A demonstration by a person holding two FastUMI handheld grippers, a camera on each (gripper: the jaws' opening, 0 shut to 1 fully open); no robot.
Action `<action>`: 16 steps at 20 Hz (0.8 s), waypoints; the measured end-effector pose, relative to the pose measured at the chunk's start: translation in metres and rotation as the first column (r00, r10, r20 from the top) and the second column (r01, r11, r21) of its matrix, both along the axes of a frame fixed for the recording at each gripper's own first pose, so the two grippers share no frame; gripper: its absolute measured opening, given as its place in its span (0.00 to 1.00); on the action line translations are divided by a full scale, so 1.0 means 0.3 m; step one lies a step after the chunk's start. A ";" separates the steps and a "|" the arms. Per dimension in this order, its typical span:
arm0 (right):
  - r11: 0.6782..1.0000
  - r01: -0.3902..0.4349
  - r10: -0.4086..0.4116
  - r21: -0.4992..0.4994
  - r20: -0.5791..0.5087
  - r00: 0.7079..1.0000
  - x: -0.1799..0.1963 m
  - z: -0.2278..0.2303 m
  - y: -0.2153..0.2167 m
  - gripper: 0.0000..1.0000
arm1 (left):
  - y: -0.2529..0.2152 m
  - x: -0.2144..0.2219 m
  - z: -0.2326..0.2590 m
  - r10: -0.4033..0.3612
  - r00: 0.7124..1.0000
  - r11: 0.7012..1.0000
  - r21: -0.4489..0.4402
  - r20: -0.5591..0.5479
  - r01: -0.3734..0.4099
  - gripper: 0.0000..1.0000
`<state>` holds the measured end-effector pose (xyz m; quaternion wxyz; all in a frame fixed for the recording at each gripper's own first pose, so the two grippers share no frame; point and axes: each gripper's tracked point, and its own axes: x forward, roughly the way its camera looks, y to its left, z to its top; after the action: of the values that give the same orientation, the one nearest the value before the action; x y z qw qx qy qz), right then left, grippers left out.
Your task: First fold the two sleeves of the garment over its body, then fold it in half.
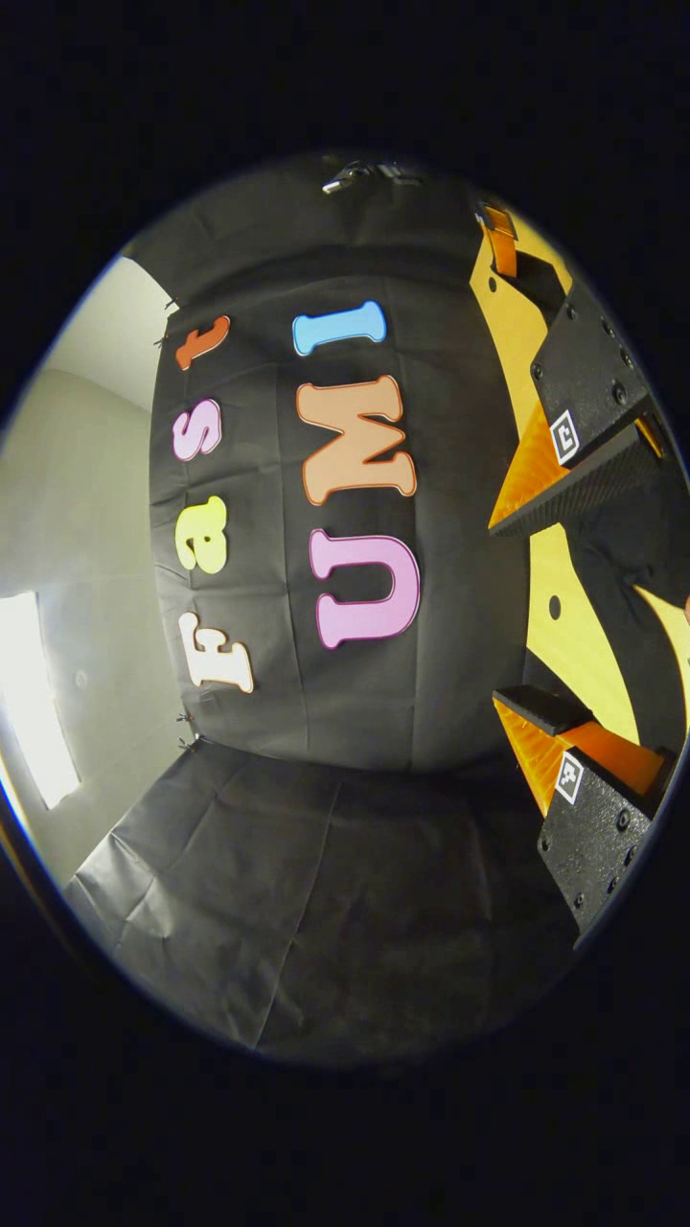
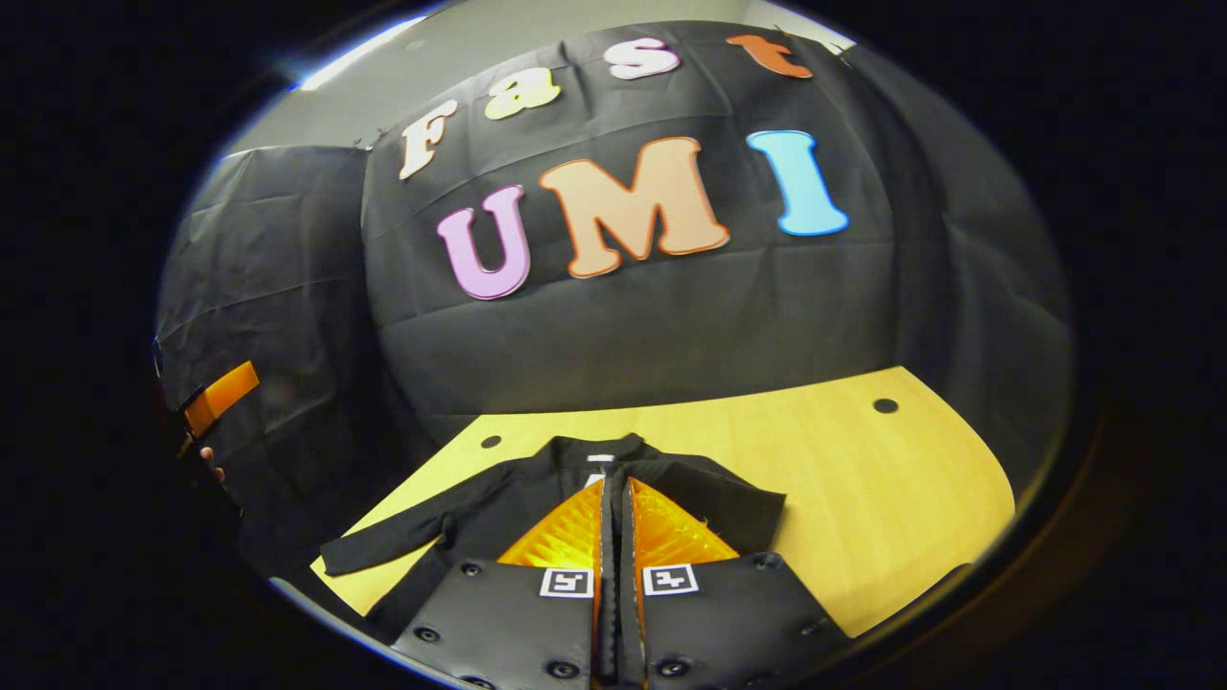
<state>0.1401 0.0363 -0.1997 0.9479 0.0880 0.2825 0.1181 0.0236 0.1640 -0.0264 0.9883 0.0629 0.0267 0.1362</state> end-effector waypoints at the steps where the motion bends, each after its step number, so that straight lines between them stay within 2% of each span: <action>1: 1.000 -0.020 0.020 0.000 0.000 1.000 0.014 0.002 0.070 0.05 | 0.038 -0.008 -0.009 -0.001 1.000 1.000 -0.003 -0.009 0.001 0.96; 3: 0.998 -0.057 0.058 -0.013 0.010 0.998 0.048 -0.002 0.191 0.01 | 0.118 -0.022 -0.026 0.006 1.000 1.000 -0.008 -0.019 -0.007 0.96; 4: 0.997 -0.078 0.079 -0.023 0.008 0.997 0.066 -0.012 0.247 0.01 | 0.157 -0.034 -0.034 0.018 0.999 1.000 -0.009 -0.027 -0.019 0.92; 5: 0.995 -0.099 0.099 -0.028 -0.001 0.995 0.076 -0.030 0.303 0.05 | 0.194 -0.047 -0.049 0.034 0.999 0.999 -0.011 -0.035 -0.034 0.96; 7: 0.990 -0.140 0.140 -0.027 -0.024 0.990 0.087 -0.069 0.404 0.01 | 0.248 -0.074 -0.060 0.059 0.997 0.998 -0.019 -0.047 -0.060 0.96; 8: 0.987 -0.160 0.159 -0.031 -0.029 0.987 0.098 -0.085 0.447 0.05 | 0.270 -0.092 -0.065 0.071 0.996 0.997 -0.017 -0.050 -0.072 0.96; 14: 0.966 -0.253 0.249 -0.046 -0.089 0.965 0.154 -0.209 0.627 0.05 | 0.403 -0.184 -0.096 0.169 0.982 0.985 -0.004 -0.081 -0.170 0.96; 15: 0.963 -0.266 0.260 -0.047 -0.103 0.960 0.160 -0.231 0.654 0.05 | 0.425 -0.207 -0.097 0.186 0.979 0.982 0.000 -0.084 -0.187 0.93; 16: 0.960 -0.277 0.271 -0.049 -0.112 0.956 0.168 -0.257 0.682 0.05 | 0.446 -0.227 -0.094 0.202 0.976 0.979 0.002 -0.087 -0.202 0.96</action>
<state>0.1906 0.2410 -0.2768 0.9088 0.0236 0.3444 0.2345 -0.0446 0.2978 -0.0545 0.9675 0.0625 0.0762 0.2331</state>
